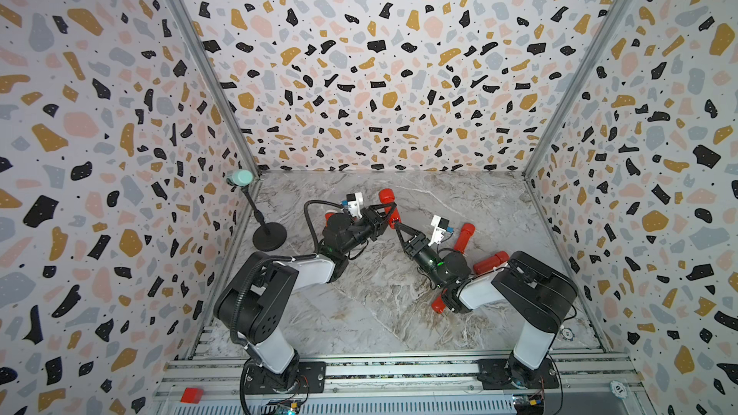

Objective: Close the plug at the bottom of the flashlight
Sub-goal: Close the plug of the flashlight.

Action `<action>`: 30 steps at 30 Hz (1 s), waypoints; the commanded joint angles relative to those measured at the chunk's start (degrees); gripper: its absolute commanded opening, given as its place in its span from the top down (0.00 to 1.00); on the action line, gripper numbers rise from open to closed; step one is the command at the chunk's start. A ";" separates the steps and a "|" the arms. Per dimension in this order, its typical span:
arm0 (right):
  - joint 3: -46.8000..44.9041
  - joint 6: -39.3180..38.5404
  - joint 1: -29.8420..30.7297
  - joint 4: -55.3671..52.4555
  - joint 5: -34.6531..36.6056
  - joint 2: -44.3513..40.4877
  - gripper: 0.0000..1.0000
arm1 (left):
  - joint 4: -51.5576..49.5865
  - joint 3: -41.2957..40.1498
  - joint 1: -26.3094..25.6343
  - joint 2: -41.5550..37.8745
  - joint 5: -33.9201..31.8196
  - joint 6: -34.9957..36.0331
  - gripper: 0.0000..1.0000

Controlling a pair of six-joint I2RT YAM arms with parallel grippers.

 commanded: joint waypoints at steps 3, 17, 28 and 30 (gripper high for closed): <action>2.11 0.93 -0.45 9.78 -0.77 0.66 0.53 | 4.40 -0.05 0.28 0.16 1.37 -0.18 1.00; 1.48 2.85 0.27 12.65 0.09 1.59 0.53 | 4.75 0.00 0.28 0.55 1.46 -0.57 1.00; -0.29 3.78 1.62 13.94 3.08 1.23 0.53 | 5.24 -0.30 0.28 0.51 1.29 -0.88 1.00; -0.32 3.86 1.70 14.28 3.34 1.35 0.54 | 5.20 -0.30 0.28 0.43 1.29 -0.97 1.00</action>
